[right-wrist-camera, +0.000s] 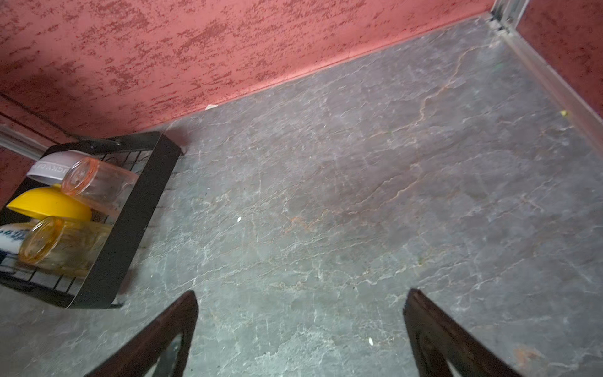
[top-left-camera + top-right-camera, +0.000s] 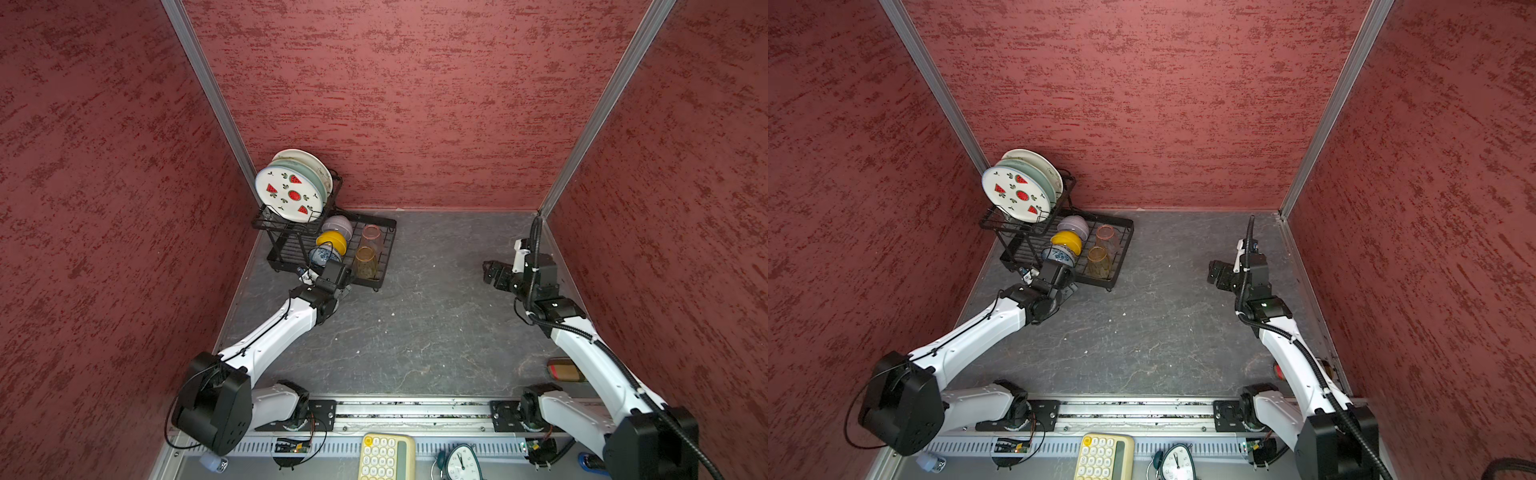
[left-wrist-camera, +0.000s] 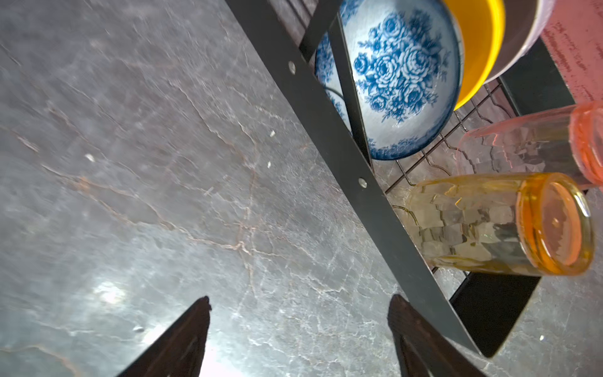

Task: Unload the mixed dishes from the dish rack
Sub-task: 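Raise the right arm while moving the left gripper to the dish rack, then pull the black wire dish rack toward the table center with left gripper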

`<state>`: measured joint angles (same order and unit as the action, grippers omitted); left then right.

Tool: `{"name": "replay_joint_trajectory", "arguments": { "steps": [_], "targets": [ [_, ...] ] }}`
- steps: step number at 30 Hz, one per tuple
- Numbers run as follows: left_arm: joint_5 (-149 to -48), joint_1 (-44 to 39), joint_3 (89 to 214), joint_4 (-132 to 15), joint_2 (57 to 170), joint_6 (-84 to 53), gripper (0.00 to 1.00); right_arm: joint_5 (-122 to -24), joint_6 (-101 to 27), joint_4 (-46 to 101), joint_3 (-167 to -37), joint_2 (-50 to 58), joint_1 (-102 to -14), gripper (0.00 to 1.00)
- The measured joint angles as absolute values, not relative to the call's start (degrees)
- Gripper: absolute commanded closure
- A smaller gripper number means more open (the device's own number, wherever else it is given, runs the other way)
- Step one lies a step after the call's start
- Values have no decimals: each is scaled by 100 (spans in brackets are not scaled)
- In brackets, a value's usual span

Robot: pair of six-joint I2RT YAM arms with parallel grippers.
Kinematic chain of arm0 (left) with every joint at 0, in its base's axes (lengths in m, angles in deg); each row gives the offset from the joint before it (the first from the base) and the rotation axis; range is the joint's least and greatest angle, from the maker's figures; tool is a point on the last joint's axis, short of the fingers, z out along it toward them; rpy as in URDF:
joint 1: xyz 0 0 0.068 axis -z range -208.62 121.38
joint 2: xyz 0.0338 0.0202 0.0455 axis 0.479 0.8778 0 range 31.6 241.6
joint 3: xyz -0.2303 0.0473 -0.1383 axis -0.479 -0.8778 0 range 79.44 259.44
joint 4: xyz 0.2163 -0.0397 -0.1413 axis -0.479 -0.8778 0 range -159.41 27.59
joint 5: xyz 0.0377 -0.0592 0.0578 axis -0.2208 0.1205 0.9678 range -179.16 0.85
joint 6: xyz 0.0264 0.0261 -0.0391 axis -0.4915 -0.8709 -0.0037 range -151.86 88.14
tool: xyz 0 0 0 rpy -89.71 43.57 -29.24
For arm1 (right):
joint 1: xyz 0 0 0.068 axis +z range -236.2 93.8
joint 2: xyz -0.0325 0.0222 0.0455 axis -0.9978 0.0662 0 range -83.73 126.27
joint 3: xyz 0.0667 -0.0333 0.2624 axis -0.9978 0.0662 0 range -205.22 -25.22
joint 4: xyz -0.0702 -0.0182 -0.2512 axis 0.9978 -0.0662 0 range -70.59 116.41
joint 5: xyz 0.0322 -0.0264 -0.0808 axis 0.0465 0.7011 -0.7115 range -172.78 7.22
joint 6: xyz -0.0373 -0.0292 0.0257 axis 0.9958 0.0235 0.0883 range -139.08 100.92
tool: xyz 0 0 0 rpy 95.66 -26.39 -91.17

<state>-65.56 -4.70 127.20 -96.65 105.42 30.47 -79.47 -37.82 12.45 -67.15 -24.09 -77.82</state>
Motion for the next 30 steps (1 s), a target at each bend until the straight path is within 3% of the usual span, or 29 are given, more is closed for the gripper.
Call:
{"name": "replay_joint_trajectory", "arguments": {
  "steps": [21, 24, 27, 30],
  "targets": [
    [-6689, -450, 13708, -8467, 12430, 3729, 34, -7627, -3992, 804, -6608, -2910, -7756, 1],
    [-6652, -450, 13713, -8447, 12568, 3788, 37, -7621, -4009, 802, -6608, -2910, -7756, 1],
    [-6626, -454, 13719, -8436, 12703, 3831, 48, -7617, -4016, 795, -6608, -2910, -7756, 1],
    [-6613, -457, 13719, -8415, 12839, 3884, 49, -7617, -4027, 784, -6608, -2910, -7756, 1]
  ]
}}
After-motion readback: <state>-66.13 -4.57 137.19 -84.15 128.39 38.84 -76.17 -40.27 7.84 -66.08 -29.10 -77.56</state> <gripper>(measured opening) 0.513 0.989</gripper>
